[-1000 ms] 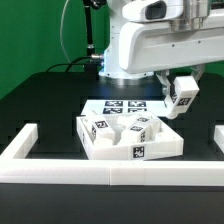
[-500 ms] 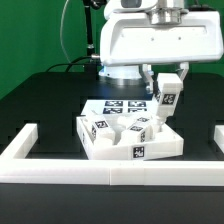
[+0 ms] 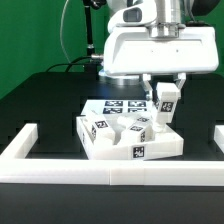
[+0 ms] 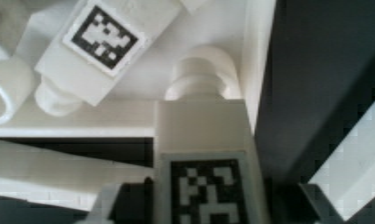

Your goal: Assemble one leg

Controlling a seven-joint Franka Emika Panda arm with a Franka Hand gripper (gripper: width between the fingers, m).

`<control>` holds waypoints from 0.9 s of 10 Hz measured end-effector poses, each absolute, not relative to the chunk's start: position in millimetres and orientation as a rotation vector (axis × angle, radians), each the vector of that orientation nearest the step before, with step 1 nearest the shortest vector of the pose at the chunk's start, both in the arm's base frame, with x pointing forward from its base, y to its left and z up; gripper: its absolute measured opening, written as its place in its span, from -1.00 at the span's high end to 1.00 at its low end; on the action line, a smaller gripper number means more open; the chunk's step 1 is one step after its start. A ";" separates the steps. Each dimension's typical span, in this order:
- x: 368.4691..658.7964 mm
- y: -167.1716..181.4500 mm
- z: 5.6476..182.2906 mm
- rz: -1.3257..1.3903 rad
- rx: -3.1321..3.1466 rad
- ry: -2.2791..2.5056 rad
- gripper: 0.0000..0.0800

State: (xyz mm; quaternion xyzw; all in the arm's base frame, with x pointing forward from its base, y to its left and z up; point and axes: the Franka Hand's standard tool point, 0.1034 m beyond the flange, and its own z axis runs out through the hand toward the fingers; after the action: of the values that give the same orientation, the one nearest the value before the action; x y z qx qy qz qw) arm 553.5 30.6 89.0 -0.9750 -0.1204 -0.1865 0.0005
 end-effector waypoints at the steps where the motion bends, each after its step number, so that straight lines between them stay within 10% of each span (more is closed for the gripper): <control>1: 554.6 30.8 89.9 -0.589 -3.062 -0.378 0.29; 9: 569.8 36.7 82.7 -0.592 -3.052 -0.383 0.29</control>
Offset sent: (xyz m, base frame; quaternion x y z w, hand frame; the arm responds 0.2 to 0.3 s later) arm 0.0140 0.0065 -0.0026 0.0301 -0.0045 0.0235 0.9993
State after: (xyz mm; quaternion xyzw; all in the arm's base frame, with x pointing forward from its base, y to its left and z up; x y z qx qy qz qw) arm 569.8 36.7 82.7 -0.9743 -0.1222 -0.1891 0.0045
